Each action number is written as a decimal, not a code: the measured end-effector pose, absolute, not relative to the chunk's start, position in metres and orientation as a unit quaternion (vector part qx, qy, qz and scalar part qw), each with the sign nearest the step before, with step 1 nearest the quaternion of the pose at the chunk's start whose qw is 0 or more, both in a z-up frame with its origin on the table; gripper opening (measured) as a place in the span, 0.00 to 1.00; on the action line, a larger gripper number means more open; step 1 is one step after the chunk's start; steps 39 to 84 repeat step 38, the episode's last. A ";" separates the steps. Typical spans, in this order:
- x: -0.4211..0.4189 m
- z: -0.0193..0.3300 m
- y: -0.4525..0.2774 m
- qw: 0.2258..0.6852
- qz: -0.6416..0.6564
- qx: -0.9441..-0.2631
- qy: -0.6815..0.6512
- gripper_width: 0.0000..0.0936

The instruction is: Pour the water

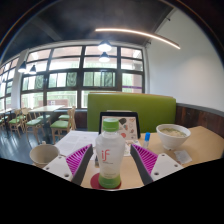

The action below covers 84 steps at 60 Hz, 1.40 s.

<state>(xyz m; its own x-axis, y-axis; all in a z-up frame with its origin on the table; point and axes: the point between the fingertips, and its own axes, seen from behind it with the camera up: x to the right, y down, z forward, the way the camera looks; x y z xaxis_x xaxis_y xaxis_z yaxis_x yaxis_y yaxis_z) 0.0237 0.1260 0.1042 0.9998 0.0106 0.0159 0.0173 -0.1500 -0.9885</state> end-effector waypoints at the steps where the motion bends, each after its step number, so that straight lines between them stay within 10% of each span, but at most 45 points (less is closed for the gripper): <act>1: 0.026 0.107 0.120 0.652 -0.007 -0.758 -0.010 0.89; 37: 0.041 0.121 -0.157 0.633 0.070 -0.771 -0.011 0.89; 84: 0.041 0.119 -0.160 0.632 0.072 -0.771 -0.012 0.89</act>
